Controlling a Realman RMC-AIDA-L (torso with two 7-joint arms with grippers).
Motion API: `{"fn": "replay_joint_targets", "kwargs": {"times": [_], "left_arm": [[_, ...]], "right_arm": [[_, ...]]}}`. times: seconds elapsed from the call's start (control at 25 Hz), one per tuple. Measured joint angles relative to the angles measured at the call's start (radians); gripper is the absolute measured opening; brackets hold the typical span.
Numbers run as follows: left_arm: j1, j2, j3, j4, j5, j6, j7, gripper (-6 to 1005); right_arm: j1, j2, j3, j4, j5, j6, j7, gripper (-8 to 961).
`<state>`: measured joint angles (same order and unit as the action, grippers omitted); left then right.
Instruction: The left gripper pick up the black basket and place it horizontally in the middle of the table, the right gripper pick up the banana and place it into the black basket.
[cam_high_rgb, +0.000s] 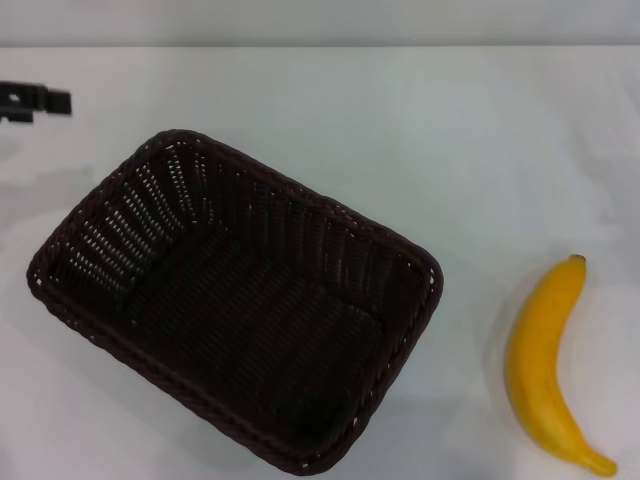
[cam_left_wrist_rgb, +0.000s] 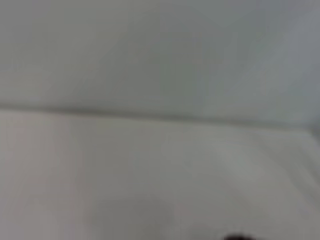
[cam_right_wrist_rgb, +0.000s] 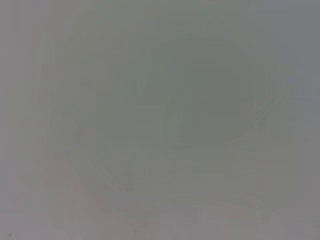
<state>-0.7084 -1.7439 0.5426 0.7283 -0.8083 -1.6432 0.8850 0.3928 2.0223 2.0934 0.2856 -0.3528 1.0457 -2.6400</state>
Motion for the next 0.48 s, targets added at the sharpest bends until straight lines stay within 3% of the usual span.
{"fn": "replay_joint_targets", "kwargs": {"times": [0.2, 0.48], "left_arm": [[-0.073, 0.000, 0.109, -0.002, 0.146, -0.029, -0.092, 849], [-0.116, -0.038, 0.154, -0.019, 0.220, -0.008, -0.112, 845]], "right_arm": [[0.003, 0.004, -0.001, -0.004, 0.000, 0.000, 0.000, 856], [0.008, 0.006, -0.015, -0.004, 0.000, 0.000, 0.005, 856]]}}
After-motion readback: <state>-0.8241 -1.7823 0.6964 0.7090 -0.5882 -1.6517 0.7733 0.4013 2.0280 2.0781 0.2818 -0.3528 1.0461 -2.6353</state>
